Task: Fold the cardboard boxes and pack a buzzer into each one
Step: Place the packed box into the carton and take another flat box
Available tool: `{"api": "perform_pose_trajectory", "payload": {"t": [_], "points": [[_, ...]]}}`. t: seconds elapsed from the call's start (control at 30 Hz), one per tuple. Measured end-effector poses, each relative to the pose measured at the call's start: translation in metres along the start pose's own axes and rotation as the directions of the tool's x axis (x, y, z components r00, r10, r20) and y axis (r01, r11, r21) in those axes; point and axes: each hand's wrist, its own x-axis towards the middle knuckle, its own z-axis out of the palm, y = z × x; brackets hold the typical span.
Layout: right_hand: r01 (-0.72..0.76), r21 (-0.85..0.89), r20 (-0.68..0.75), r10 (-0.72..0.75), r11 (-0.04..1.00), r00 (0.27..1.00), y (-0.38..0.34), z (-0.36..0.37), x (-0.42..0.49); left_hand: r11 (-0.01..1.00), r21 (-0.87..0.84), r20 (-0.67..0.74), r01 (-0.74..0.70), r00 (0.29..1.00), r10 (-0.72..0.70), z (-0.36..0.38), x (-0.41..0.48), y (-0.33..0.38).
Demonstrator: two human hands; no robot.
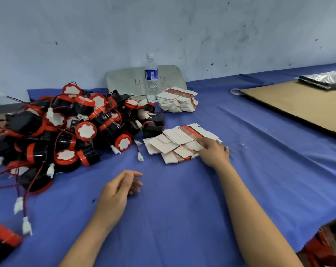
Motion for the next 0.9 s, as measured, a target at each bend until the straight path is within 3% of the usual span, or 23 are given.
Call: {"api": "perform_pose_trajectory", "payload": {"t": [0.23, 0.33, 0.4, 0.5, 0.6, 0.67, 0.73, 0.8, 0.9], "points": [[0.043, -0.092, -0.145, -0.056, 0.995, 0.988, 0.006, 0.005, -0.002, 0.999, 0.034, 0.024, -0.005, 1.000, 0.004, 0.001, -0.002, 0.000], [0.029, -0.135, -0.303, -0.069, 0.990, 0.950, 0.003, 0.010, -0.002, 0.998, 0.055, 0.026, -0.014, 1.000, 0.012, 0.000, -0.003, -0.001], [0.007, -0.100, -0.436, -0.050, 0.995, 0.899, 0.001, 0.010, -0.002, 0.998, 0.060, 0.027, -0.015, 1.000, 0.013, 0.000, -0.003, -0.002], [0.049, 0.133, -0.608, 0.043, 0.990, 0.793, 0.001, 0.006, -0.005, 0.996, 0.086, 0.025, -0.016, 1.000, 0.014, 0.000, -0.003, -0.003], [0.149, 0.359, -0.760, 0.196, 0.921, 0.620, -0.002, -0.003, -0.011, 0.994, 0.106, 0.019, -0.025, 1.000, 0.023, 0.000, -0.003, -0.001], [0.271, 0.444, -0.787, 0.227, 0.854, 0.574, -0.009, -0.011, -0.020, 0.996, 0.086, -0.008, -0.030, 0.999, 0.031, 0.001, -0.004, 0.002], [0.407, 0.529, -0.751, 0.188, 0.745, 0.633, -0.019, -0.013, -0.032, 0.999, 0.036, -0.058, -0.040, 0.997, 0.042, 0.002, -0.004, 0.006], [0.467, 0.620, -0.640, 0.062, 0.630, 0.766, -0.035, -0.007, -0.047, 0.998, -0.031, -0.112, -0.057, 0.992, 0.053, 0.001, -0.004, 0.010], [0.445, 0.638, -0.423, -0.197, 0.628, 0.884, -0.059, 0.021, -0.070, 0.994, -0.103, -0.089, -0.039, 0.996, 0.030, 0.001, -0.006, 0.016]]}}
